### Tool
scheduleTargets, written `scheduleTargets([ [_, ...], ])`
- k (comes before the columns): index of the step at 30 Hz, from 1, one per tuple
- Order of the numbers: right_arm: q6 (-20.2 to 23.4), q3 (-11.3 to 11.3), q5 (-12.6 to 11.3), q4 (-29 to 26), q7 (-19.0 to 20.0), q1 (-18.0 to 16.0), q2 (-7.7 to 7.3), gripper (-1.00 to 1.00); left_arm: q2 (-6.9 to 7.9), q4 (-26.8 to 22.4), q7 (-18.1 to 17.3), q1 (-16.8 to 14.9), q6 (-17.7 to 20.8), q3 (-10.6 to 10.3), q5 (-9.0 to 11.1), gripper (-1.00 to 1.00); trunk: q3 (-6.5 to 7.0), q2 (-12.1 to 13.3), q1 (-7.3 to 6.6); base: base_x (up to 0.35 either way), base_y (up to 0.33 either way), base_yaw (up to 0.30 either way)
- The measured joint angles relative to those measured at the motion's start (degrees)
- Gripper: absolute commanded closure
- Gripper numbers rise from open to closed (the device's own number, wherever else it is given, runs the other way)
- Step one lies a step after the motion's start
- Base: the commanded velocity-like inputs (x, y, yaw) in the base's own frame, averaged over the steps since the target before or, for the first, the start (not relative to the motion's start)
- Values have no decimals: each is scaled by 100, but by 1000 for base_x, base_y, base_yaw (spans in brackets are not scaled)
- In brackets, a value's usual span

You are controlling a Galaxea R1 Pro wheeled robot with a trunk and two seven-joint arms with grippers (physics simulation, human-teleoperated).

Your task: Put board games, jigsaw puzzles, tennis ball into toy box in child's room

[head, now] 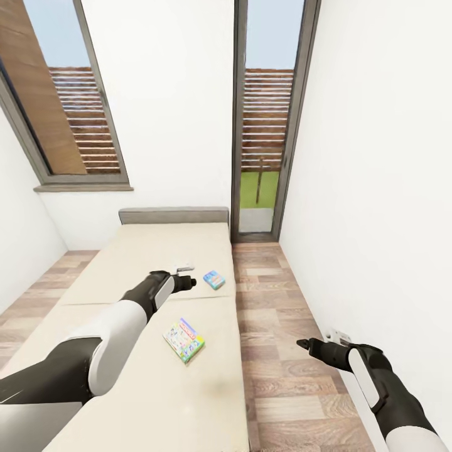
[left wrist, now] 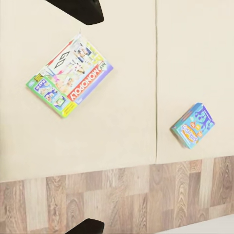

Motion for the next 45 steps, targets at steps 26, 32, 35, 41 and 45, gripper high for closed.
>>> scheduleTargets([
  [26, 0, -12, -4, 8, 7, 0, -12, -100, -141, -395, 20, 0, 64, -4, 2, -100, -246, -1, 0, 0, 0, 0],
  [32, -6, -13, -4, 9, 3, 0, -13, -100, -164, -467, 21, -2, 81, -3, -1, -100, -303, -1, 0, 0, 0, 0],
  [35, -7, -13, -4, 9, 1, 0, -14, -100, -171, -531, 21, -4, 86, -1, -3, -100, -332, -1, 0, 0, 0, 0],
  [41, -9, -17, -4, 9, 1, 0, -19, -100, -178, -633, 28, -7, 94, 0, -4, -100, -389, -1, 0, 0, 0, 0],
  [45, -9, -20, -4, 10, 0, 0, -20, -100, -183, -658, 30, -8, 101, -3, -5, -100, -426, -1, 0, 0, 0, 0],
])
